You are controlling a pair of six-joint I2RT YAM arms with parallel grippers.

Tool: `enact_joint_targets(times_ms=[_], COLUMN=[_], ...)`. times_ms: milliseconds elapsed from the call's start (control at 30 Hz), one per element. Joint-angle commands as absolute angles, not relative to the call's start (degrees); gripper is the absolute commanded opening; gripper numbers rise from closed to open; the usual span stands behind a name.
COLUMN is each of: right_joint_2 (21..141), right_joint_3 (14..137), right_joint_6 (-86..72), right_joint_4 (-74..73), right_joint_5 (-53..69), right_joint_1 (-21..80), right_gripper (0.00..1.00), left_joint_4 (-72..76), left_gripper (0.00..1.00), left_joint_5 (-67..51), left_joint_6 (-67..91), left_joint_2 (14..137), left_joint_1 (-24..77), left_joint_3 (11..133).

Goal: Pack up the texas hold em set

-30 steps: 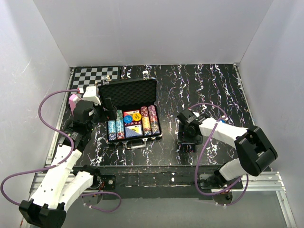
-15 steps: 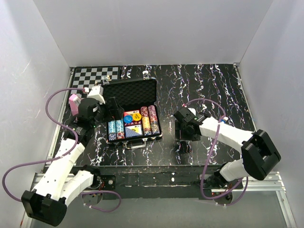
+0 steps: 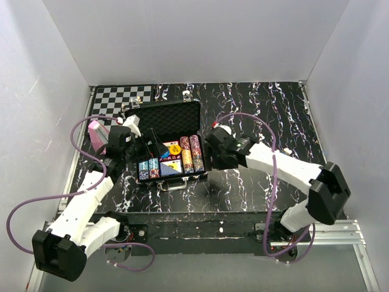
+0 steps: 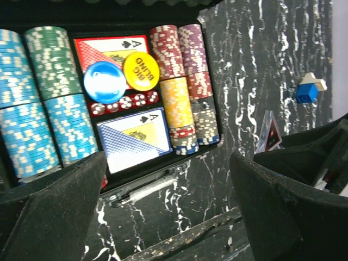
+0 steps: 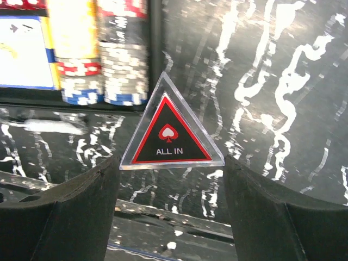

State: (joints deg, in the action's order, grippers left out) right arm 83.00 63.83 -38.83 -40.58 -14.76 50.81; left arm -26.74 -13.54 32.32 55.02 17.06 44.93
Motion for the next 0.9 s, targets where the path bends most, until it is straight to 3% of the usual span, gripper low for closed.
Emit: enact_joint_targets(times_ms=[0, 267, 867], right_joint_2=[89.89, 103.69, 123.04], right_joint_3=[71.53, 86.2, 108.45], right_joint_6=[-40.07, -44.03, -44.3], right_joint_4=[-40.78, -42.62, -50.88], right_joint_5=[-13.63, -11.43, -14.06], right_joint_1=[54.05, 58.97, 62.4], right_gripper=[0.59, 0.59, 0.59], left_joint_4=[-32.15, -35.77, -34.19], left_gripper=[0.98, 0.98, 0.98], left_joint_5=[-6.09, 12.38, 18.37], left_joint_6=[26.65, 18.11, 19.69], left_joint_2=[52.83, 44.75, 35.33], left_joint_1=[16.96, 16.88, 16.96], left_joint_3=[49.82, 51.16, 48.25])
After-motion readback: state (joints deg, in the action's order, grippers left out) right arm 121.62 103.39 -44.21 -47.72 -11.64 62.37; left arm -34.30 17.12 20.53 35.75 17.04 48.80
